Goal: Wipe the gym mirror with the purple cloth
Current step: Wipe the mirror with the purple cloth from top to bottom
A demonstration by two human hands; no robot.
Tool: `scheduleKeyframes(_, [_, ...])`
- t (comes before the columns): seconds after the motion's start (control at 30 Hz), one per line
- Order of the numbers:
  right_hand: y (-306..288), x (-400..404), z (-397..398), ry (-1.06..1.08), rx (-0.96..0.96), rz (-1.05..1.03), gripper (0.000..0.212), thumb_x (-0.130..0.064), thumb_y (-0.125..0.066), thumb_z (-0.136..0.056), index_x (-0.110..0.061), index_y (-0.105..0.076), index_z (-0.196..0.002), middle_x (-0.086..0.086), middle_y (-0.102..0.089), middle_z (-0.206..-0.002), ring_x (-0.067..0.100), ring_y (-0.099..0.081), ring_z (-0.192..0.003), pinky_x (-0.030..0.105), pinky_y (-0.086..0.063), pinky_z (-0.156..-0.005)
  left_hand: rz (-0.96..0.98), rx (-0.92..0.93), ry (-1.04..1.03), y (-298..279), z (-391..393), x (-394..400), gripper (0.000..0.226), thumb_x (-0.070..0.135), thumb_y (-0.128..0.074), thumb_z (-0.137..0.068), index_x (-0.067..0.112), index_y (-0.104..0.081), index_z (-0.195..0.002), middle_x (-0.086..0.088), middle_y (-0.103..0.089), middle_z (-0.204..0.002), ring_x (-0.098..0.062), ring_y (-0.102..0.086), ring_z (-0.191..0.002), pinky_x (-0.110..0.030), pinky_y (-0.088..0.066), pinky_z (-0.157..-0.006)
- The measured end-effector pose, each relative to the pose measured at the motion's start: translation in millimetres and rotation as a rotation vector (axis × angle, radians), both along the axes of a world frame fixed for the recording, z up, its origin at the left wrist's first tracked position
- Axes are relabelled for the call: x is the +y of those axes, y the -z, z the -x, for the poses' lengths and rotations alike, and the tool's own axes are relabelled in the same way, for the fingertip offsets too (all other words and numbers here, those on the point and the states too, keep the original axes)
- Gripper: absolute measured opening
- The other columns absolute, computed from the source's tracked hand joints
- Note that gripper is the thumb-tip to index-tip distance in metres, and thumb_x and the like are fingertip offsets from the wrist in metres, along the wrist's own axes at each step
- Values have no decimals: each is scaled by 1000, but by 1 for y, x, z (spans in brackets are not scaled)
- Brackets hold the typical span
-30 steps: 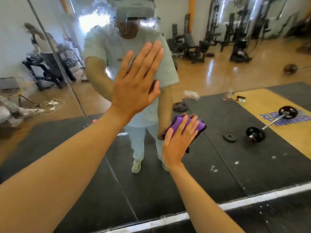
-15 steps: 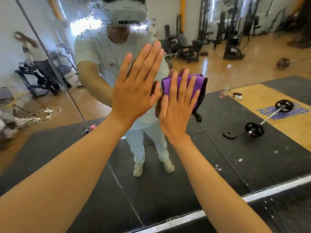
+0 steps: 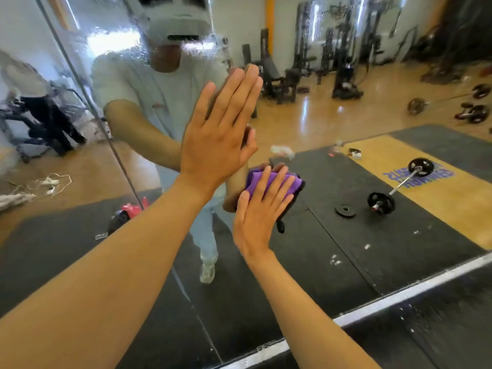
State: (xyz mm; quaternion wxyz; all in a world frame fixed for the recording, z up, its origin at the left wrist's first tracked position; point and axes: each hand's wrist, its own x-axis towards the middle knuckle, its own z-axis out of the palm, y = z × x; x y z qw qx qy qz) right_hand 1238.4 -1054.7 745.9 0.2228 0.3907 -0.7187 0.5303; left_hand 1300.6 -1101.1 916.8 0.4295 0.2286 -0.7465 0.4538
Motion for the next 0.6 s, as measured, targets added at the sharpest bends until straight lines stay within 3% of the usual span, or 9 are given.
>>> scheduleKeyframes(0.17, [7,12,36,-8,124,-79,64,-51,-14,-111,-24,7,-166,5,11,-172,34,9,-160,58,-2,-128,-46,-10,17,1,-2,1,66,34,-30,-108,12,-13,-168,-6,-19,-174,-22,-19,-161,-45,-12,-130])
scheduleKeyframes(0.3, [19,13,59,15,19,-30,64,-52,-17,-110,-21,-6,-166,4,4,-172,30,8,-160,50,2,-129,-101,-22,41,1,-2,2,65,33,-25,-109,12,-7,-169,-6,-13,-175,-22,-13,-162,-45,-4,-130])
scheduleKeyframes(0.5, [84,23,74,42,-709,106,70,-45,-24,-105,-11,-11,-165,11,1,-174,27,2,-161,49,-6,-130,-83,-14,0,1,-1,2,66,33,-25,-109,12,-7,-169,-7,-13,-175,-23,-12,-162,-44,1,-130])
scheduleKeyframes(0.6, [86,20,70,37,-884,168,69,-41,-23,-106,-11,-4,-165,11,7,-174,26,8,-161,51,-3,-129,-34,-17,-27,-1,-1,3,67,32,-31,-108,10,-12,-168,-9,-19,-174,-24,-18,-161,-45,-3,-130])
